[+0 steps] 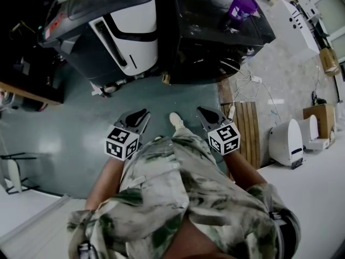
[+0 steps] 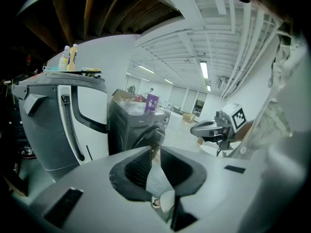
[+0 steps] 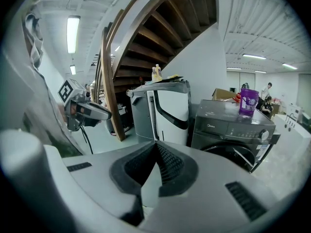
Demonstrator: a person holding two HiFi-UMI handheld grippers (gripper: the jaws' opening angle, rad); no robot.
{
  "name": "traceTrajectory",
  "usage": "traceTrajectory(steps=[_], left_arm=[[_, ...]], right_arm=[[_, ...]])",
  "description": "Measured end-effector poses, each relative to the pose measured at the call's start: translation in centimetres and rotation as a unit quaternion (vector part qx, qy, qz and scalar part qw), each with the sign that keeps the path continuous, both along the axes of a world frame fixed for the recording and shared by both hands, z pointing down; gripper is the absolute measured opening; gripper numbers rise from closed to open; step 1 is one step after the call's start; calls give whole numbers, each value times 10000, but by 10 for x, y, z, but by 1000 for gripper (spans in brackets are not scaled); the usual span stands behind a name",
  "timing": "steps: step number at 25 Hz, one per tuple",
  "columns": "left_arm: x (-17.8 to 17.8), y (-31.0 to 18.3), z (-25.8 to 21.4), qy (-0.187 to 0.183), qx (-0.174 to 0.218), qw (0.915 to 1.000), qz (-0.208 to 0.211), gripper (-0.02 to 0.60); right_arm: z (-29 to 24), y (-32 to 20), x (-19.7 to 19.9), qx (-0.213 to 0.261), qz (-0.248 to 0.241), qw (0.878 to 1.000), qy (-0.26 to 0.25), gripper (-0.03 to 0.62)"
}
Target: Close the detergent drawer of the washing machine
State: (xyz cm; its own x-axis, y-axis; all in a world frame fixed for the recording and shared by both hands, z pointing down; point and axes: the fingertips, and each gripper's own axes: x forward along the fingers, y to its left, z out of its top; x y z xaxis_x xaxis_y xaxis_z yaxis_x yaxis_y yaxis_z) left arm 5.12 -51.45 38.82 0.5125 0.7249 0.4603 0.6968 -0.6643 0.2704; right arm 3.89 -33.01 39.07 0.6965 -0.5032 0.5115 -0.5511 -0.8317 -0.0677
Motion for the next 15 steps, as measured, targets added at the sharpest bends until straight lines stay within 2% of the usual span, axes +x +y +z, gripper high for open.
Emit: traceTrajectory(steps=[15], left_arm=[[22,7,8,-110,32,9999,1,71]], right_arm=[[4,6,24,-5,-39,10000,-22,21]])
